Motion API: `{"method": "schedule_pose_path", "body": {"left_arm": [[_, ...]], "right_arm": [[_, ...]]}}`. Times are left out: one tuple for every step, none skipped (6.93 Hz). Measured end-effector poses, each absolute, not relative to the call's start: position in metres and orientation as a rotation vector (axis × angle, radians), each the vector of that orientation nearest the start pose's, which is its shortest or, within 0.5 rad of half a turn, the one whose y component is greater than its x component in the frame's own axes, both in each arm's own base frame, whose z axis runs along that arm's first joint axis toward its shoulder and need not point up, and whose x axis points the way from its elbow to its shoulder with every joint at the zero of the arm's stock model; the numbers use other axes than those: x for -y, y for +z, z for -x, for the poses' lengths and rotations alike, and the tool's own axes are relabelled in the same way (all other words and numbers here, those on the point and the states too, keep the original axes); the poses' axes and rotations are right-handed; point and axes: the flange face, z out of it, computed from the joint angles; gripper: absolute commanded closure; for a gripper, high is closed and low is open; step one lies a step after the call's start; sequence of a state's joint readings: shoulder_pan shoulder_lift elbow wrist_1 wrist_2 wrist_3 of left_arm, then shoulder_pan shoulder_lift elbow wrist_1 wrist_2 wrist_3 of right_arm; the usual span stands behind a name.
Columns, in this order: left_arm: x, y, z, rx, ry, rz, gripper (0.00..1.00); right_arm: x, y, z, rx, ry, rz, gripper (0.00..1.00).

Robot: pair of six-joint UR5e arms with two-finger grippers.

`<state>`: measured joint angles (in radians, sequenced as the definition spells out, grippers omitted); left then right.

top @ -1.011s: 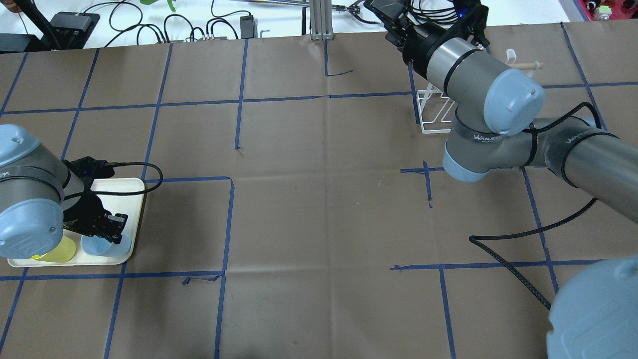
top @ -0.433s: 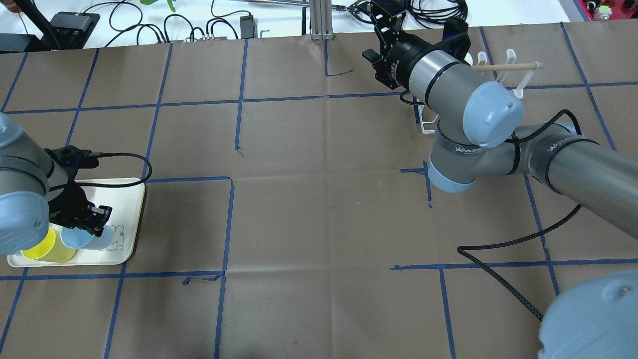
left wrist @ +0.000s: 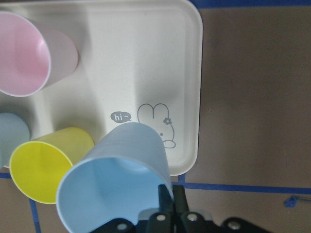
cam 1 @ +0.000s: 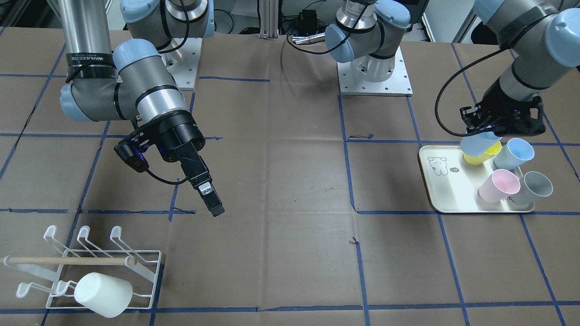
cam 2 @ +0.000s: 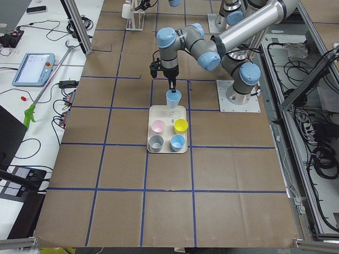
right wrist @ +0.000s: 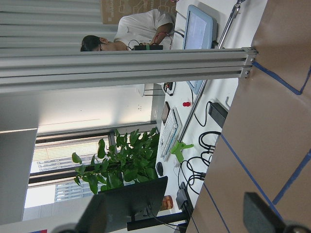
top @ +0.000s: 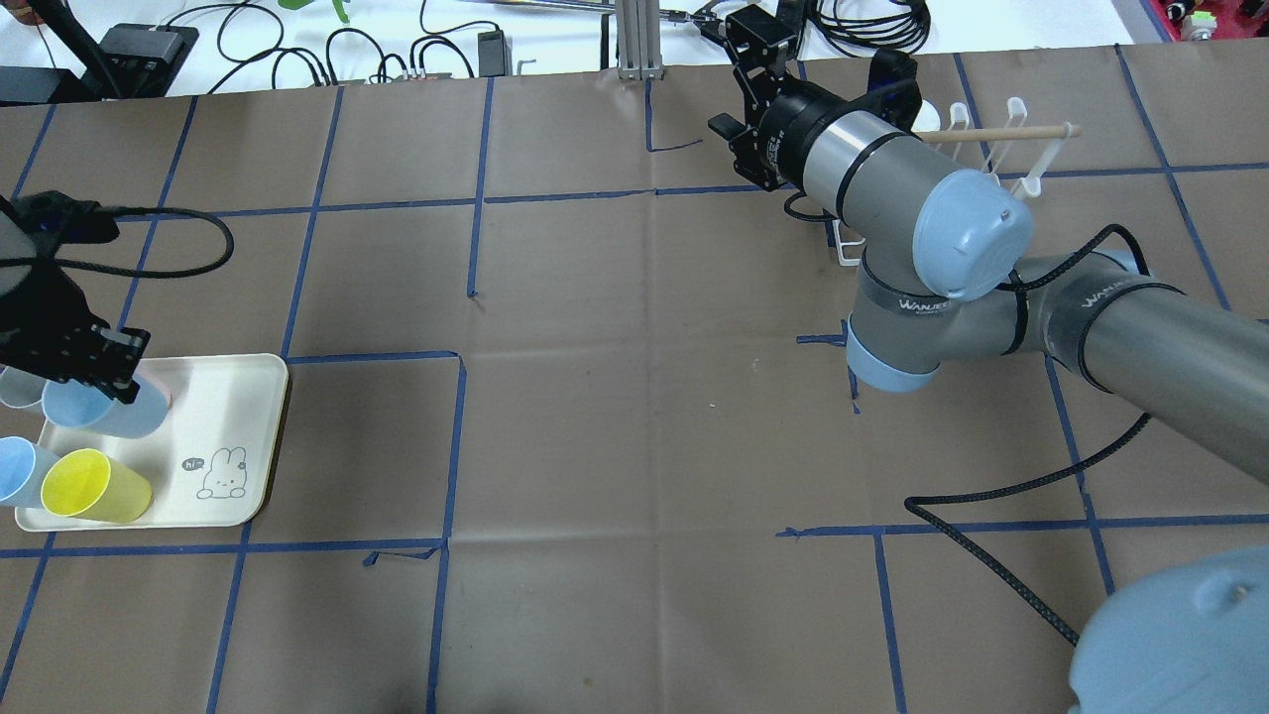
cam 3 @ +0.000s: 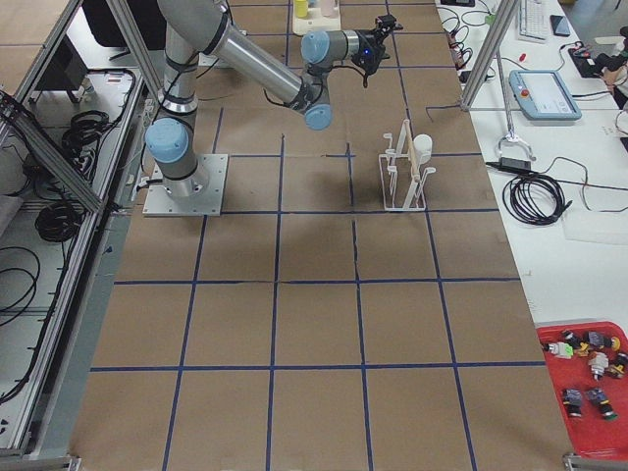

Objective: Transfer IKEA cup to right arm and place on rack

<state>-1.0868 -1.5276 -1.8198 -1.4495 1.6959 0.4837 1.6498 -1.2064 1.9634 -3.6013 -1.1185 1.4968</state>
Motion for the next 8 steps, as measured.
{"method": "schedule_pose_path", "body": {"left_arm": [[0.476, 0.435, -0.1, -3.087, 0.168, -0.033, 1.0], [0.488, 0.456, -0.091, -3.115, 0.123, -0.065, 1.0], [0.5, 0.463, -0.081, -3.174, 0.047, -0.091, 1.0], [0.515, 0.462, -0.071, -3.262, -0.09, -0.122, 1.0], [0.535, 0.456, -0.063, -3.343, -0.268, -0.184, 1.0], [0.556, 0.447, -0.053, -3.396, -0.49, -0.306, 1.0], [0.574, 0.438, -0.041, -3.401, -0.736, -0.454, 1.0], [0.585, 0.43, -0.029, -3.368, -0.976, -0.586, 1.0]], "right_arm": [[0.534, 0.362, -0.221, -1.621, -0.669, -0.969, 0.0], [0.533, 0.365, -0.222, -1.618, -0.673, -0.965, 0.0], [0.533, 0.367, -0.222, -1.617, -0.679, -0.961, 0.0], [0.533, 0.367, -0.222, -1.623, -0.68, -0.963, 0.0], [0.535, 0.363, -0.222, -1.646, -0.655, -0.988, 0.0], [0.539, 0.356, -0.223, -1.686, -0.6, -1.039, 0.0], [0.542, 0.35, -0.223, -1.715, -0.556, -1.075, 0.0], [0.542, 0.348, -0.223, -1.726, -0.536, -1.089, 0.0]]}}
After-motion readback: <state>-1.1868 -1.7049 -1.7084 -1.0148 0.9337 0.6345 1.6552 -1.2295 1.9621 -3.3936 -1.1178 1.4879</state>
